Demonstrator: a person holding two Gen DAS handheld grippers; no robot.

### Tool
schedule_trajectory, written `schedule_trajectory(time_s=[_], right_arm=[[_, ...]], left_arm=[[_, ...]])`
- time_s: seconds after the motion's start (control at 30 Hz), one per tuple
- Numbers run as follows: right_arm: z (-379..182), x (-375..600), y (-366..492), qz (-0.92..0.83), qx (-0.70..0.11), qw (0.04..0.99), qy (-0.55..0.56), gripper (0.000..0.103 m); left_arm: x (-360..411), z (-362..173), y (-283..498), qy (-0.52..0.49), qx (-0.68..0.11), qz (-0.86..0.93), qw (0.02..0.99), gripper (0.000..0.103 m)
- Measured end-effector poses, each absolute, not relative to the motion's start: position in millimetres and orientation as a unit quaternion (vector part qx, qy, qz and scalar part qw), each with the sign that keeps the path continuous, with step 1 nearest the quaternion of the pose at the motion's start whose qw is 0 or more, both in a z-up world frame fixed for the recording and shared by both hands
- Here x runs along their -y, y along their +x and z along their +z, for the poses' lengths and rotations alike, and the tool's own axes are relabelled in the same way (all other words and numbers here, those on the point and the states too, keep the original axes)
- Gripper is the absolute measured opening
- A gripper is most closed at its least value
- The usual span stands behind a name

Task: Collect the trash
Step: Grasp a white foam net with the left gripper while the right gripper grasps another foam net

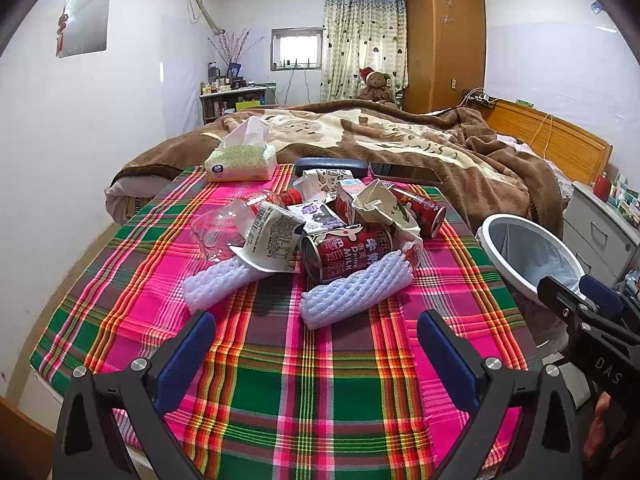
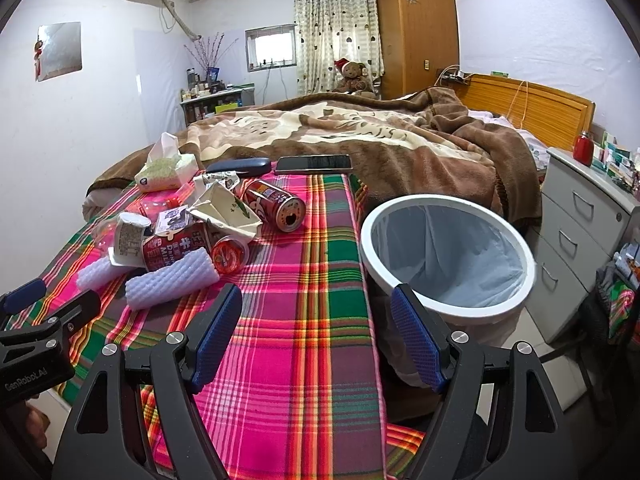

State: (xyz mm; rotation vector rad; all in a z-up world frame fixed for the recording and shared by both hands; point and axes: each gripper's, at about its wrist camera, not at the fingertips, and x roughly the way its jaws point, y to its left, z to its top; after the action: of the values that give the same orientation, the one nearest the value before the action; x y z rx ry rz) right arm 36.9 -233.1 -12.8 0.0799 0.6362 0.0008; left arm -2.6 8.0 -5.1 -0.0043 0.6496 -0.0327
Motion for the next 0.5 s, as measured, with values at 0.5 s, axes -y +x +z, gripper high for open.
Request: schedule_trajectory(time_s=[0.5], right_arm=[[-39.1, 194.2, 77.7, 0.081, -0.356, 0.929, 0.064, 0.078]], left_arm=[[-97.4, -20.5, 32.6, -0.042, -0.342, 0.006, 0.939, 0.102]])
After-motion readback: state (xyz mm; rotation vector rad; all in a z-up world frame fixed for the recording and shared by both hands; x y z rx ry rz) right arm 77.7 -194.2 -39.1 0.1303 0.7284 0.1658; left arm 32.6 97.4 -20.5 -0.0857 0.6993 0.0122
